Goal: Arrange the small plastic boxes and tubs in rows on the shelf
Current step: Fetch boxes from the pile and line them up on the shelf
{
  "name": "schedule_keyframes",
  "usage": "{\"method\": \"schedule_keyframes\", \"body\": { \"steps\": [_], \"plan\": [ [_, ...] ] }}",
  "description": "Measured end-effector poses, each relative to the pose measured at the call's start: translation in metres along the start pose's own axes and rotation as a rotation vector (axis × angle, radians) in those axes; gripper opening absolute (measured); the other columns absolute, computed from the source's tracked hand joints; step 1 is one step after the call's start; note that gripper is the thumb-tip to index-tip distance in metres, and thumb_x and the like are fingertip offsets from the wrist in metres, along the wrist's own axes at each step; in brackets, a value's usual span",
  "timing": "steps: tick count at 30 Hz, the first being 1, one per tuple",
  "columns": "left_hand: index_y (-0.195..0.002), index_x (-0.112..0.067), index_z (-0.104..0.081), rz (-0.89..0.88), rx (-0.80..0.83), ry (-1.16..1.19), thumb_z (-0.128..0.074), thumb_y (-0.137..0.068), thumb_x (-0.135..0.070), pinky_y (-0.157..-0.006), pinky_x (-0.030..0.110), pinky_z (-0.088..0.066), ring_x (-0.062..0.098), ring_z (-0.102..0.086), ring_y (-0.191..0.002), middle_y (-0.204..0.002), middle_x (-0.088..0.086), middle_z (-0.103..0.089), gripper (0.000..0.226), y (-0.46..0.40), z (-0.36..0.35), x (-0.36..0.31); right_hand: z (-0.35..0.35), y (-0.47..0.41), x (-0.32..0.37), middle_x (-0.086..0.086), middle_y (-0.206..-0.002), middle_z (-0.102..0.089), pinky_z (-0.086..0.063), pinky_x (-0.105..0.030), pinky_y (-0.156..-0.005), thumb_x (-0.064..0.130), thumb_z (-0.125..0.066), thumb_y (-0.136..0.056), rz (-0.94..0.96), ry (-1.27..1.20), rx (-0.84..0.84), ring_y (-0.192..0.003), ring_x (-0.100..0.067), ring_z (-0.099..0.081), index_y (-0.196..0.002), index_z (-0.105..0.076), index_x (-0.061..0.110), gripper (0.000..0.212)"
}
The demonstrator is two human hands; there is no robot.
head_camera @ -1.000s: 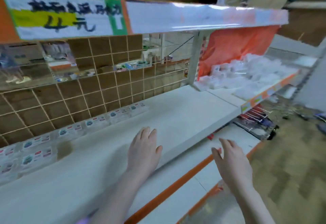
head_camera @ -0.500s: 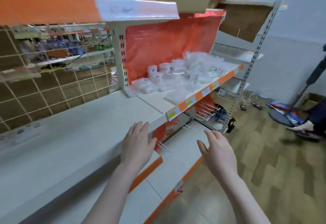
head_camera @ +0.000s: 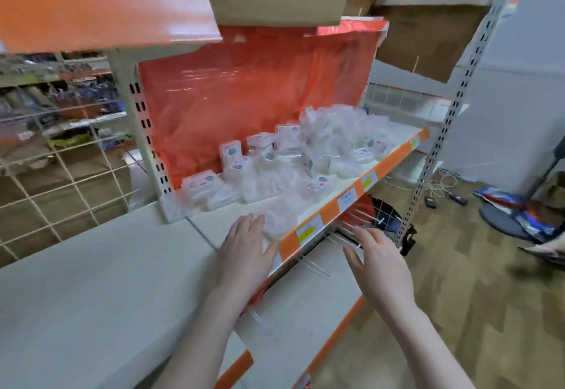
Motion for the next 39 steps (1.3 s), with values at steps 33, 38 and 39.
{"method": "schedule_keyframes", "body": {
  "steps": [33, 38, 39],
  "plan": [
    [-0.128, -0.011, -0.054, 0.894, -0.170, -0.149, -0.044, -0.096, -0.040, -0.092, 0.033, -0.039, 0.027, -0.050, -0.115, -0.124, 0.010, -0.057, 0.044, -0.064, -0.050, 0.026, -0.109, -0.222, 0.019, -0.011, -0.119, -0.059, -0.040, -0.035, -0.089, 0.038, -0.068, -0.082, 0.934, -0.207, 0.500, -0.110, -0.030, -0.054, -0.117, -0.062, 0.008, 0.047],
    [-0.119, -0.010, -0.057, 0.972, -0.128, -0.205, -0.042, -0.095, -0.043, -0.084, 0.035, -0.042, 0.028, -0.053, -0.108, -0.113, 0.011, -0.059, 0.043, -0.054, -0.042, 0.034, -0.108, -0.222, 0.025, -0.014, -0.090, -0.064, -0.046, -0.041, -0.073, 0.037, -0.077, -0.073, 0.937, -0.205, 0.429, -0.085, -0.036, -0.059, -0.096, -0.069, 0.003, 0.042],
    [-0.123, -0.010, -0.055, 0.950, -0.119, -0.183, -0.043, -0.095, -0.042, -0.087, 0.034, -0.041, 0.028, -0.052, -0.112, -0.116, 0.011, -0.058, 0.044, -0.053, -0.042, 0.035, -0.108, -0.222, 0.026, -0.014, -0.088, -0.064, -0.046, -0.041, -0.072, 0.037, -0.077, -0.072, 0.933, -0.201, 0.424, -0.084, -0.036, -0.059, -0.094, -0.069, 0.003, 0.041]
  ]
}}
Point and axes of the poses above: each hand's wrist, its own y-axis away from the middle knuckle, its own z-axis out of the back of the hand, x = y × z, the point moved 9 cm from there along -y, towards the middle knuckle
